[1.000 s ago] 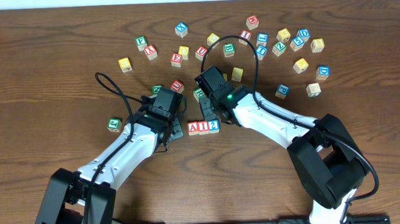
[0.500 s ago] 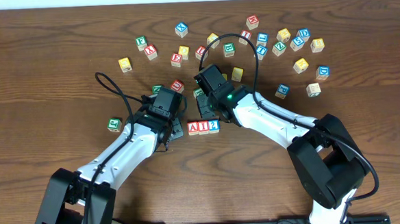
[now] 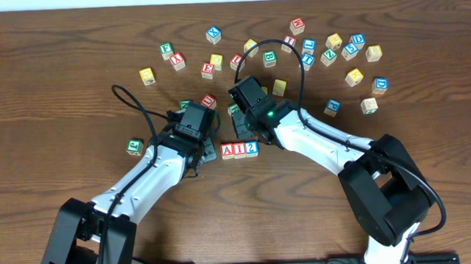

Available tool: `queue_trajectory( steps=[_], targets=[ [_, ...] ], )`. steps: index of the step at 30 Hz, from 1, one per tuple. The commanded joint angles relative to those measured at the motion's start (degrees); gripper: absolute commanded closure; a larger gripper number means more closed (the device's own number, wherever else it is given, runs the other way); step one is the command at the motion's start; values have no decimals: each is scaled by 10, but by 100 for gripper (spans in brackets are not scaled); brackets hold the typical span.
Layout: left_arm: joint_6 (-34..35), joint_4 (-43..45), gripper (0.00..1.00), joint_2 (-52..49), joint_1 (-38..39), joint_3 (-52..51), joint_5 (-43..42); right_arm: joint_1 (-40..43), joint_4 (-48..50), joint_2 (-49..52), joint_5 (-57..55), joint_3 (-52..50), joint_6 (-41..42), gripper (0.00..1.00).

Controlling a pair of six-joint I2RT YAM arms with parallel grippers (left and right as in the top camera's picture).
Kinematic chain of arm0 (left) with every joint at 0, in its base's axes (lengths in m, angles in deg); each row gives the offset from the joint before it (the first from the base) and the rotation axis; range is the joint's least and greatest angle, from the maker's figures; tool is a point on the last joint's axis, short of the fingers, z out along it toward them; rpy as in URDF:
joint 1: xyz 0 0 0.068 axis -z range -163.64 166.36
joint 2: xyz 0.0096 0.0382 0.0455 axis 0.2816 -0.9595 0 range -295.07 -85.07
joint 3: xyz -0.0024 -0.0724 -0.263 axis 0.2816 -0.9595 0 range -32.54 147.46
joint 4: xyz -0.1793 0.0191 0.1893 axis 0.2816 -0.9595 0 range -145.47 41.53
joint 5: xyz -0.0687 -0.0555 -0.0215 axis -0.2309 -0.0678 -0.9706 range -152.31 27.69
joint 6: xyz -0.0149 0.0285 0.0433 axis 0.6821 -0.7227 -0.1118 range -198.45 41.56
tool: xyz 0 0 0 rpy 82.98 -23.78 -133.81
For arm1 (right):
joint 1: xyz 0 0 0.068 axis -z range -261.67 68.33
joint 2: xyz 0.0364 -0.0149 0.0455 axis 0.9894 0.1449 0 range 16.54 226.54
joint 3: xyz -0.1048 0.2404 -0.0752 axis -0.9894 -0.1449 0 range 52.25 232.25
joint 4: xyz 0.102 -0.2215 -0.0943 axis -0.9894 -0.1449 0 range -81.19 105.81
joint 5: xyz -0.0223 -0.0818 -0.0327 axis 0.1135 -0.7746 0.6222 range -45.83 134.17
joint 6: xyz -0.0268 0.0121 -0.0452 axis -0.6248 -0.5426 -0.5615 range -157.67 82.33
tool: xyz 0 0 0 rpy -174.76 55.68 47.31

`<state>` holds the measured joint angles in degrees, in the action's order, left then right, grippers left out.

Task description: Spell out AI2

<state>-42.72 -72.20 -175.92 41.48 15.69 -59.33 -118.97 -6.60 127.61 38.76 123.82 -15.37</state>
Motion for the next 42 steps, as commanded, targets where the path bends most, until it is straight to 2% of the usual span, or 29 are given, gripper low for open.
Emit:
queue_trajectory(
  steps=[1, 12, 17, 27, 33, 42],
  targets=[
    [-25, 16, 92, 12, -4, 2, 11, 1, -8, 8, -39, 12, -5, 99],
    [-69, 51, 93, 12, -4, 8, -39, 7, -38, 8, -112, 11, 10, 99],
    [-81, 59, 93, 10, -4, 8, -54, 41, -42, 8, -120, 11, 15, 99],
    [-96, 61, 93, 10, -4, 8, -70, 132, -42, 8, -20, 11, 17, 99],
    [-107, 53, 93, 11, -4, 20, -88, 140, -28, 8, 31, 11, -3, 99],
    [-109, 32, 93, 11, -4, 41, -104, 139, -25, 8, 50, 11, -3, 99]
  ],
)
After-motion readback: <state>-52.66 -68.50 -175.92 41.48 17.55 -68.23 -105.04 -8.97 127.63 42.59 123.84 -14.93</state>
